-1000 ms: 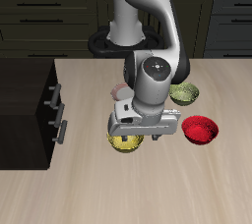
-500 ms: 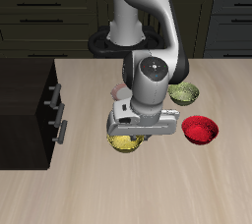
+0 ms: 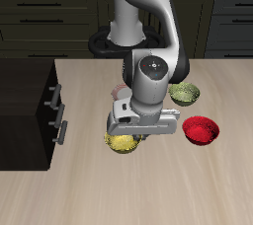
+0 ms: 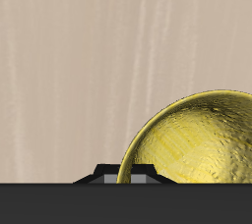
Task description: Place the yellow bowl on top of the wooden cabinet
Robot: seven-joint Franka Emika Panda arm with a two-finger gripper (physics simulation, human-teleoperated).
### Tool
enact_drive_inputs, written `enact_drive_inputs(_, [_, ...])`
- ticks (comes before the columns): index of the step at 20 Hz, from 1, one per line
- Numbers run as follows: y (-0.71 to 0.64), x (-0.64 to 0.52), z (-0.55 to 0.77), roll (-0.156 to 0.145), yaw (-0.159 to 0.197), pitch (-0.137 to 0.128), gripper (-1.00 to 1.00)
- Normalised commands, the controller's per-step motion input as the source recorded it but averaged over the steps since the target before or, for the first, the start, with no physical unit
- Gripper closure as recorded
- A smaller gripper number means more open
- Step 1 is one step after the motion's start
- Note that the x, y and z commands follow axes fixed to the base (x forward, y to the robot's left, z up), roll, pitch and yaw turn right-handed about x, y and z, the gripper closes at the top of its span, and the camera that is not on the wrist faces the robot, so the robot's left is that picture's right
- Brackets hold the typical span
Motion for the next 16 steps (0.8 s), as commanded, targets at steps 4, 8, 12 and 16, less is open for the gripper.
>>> enact_drive_inputs(4, [-0.03, -0.01, 0.0, 0.0, 0.008, 0.0, 1.0])
enact_drive_inputs(8, [0.01, -0.01, 0.05, 0.011, 0.014, -0.008, 1.0])
enact_drive_inputs(12, [-0.01, -0.01, 0.17, 0.002, 0.016, -0.026, 1.0])
enact_drive_inputs(16, [-0.05, -0.02, 0.17, -0.005, 0.016, -0.019, 1.0])
